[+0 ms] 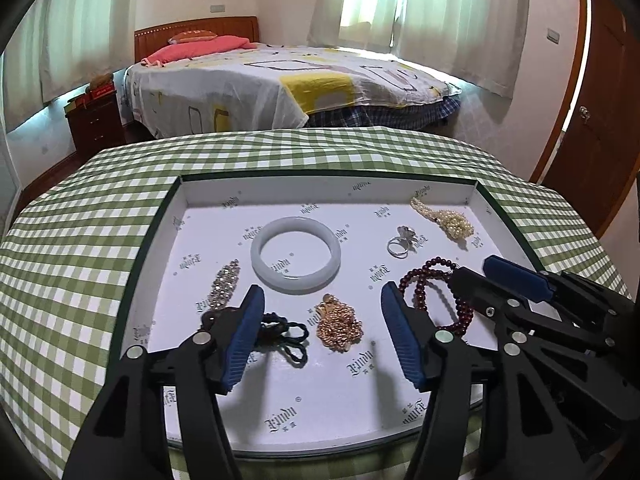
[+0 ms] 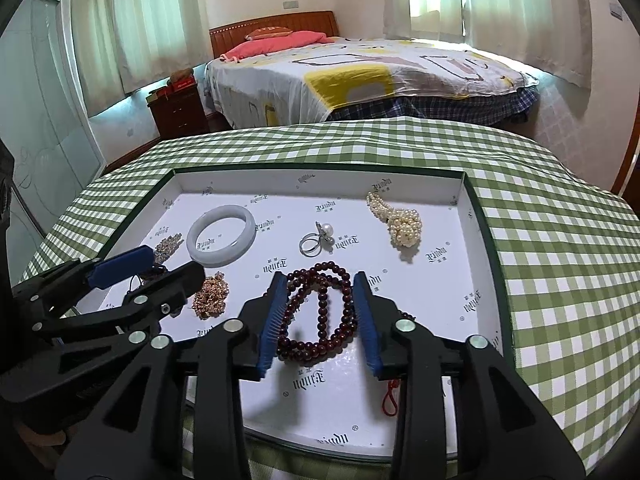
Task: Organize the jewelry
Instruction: 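Lower both tools into the box and open them to release the items, then move both tools back toward the red flower charm and pearl brooch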
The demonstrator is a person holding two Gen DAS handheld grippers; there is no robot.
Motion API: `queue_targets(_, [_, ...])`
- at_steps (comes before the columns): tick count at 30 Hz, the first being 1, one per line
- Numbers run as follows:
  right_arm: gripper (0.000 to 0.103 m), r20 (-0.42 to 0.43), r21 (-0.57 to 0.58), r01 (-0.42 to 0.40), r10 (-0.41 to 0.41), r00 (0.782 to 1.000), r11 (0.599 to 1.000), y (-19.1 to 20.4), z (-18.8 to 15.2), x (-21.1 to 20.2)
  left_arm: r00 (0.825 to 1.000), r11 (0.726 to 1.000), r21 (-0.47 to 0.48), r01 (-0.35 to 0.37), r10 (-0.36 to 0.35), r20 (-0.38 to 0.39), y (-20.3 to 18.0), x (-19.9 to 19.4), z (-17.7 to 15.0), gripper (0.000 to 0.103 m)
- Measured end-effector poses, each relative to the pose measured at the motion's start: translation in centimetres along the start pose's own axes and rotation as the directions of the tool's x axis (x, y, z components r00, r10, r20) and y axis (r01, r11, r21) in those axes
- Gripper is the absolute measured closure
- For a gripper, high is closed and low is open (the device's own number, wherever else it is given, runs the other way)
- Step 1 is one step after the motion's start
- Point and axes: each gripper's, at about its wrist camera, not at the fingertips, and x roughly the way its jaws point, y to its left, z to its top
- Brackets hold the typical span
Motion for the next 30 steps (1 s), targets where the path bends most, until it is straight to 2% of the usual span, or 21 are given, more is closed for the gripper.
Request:
queue_targets(5, [0.052,0.011,0.001,0.011,-0.011,1.000,1.000,-0.1,-0.1,-0.8,1.000,1.000,0.002,-0.025,0.025,0.016,0.3,-0.7,-0.1,0.036])
queue_targets(8, [0.049,0.015,0.003,0.013,-0.013,1.000,1.000,-0.1,-0.2,-1.5,0.999,0.999,0.006,-0.039,0.039,0.024,0.4,-1.2,-0.1,0.032])
queue_targets(22, [0.047,0.039,0.037,0.040,-0.041,0.998,0.999,-0.7,-1.9,-6.1,0.997,0.998,0.006,-0.054,0.054,0.062,0.4,-5.3,-1.4,0.030])
queue_targets(30, [0.047,0.022,0.063,0.059,-0.060,0.998,0.996,-1.8,-4.3,-8.6,0.997,0.998,0.022,-0.056,0.055,0.050,0.1,-7.6,-4.0,0.030])
